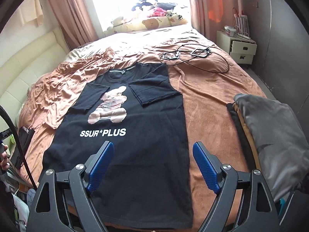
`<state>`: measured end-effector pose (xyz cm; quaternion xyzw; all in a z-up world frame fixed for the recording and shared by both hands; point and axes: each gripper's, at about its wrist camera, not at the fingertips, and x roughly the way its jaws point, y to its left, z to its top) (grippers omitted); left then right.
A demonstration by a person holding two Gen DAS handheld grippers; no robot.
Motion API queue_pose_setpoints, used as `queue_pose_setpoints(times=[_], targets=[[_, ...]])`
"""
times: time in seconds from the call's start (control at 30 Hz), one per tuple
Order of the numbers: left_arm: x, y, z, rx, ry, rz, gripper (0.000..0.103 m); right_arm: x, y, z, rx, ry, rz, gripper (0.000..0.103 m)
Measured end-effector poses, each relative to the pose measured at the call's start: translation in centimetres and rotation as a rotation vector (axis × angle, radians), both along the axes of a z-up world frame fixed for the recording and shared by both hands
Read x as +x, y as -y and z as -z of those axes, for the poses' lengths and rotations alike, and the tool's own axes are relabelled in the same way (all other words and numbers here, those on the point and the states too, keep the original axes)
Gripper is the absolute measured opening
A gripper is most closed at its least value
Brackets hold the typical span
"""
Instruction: Fold small clothes
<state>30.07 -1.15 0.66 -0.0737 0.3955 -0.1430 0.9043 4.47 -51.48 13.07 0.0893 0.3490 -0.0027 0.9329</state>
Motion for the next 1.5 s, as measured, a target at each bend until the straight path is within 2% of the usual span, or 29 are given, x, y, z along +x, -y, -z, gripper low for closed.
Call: queue_pose_setpoints(times=[0.13,0.5,0.67,0.73,0.87,1.07,1.3,1.5], targets=[[-3.4,-1.8,-0.3,-0.051,0.028,-0.016,0.102,-3.6,-0.5,0.0,0.004,0.033,-0.01,0.083],[-11.5,-5.0,1.3,-0.083,0.042,-0.049,0.102,-11.8,-0.5,1.4,0.021,0.076,0.003,0.083],[-13.8,-6.0,3.1,-0.09,0.034,-0.065,0.097,-13.4,0.3,3.3,0.049,0.085,-0.008,0.083],[-14.5,-6.4,4.1,-0.098,0.018,-0.07,0.092,-13.8,0.7,4.1,0.067,0.09,-0.012,0.083],[-15.3,-7.4,6.3,-0.111,-0.021,-0.078,0.086,-14.4,1.4,5.7,0.103,0.091,-0.006,0.083],[-15.0,-8.8,10.1,-0.158,-0.093,-0.098,0.072,-14.4,1.6,8.5,0.142,0.073,0.018,0.083],[-13.3,-9.7,14.2,-0.222,-0.184,-0.124,0.056,-12.9,2.8,10.8,0.184,0.016,0.041,0.071],[-11.8,-9.2,16.5,-0.244,-0.242,-0.126,0.05,-11.3,3.7,12.8,0.231,-0.024,0.06,0.07]])
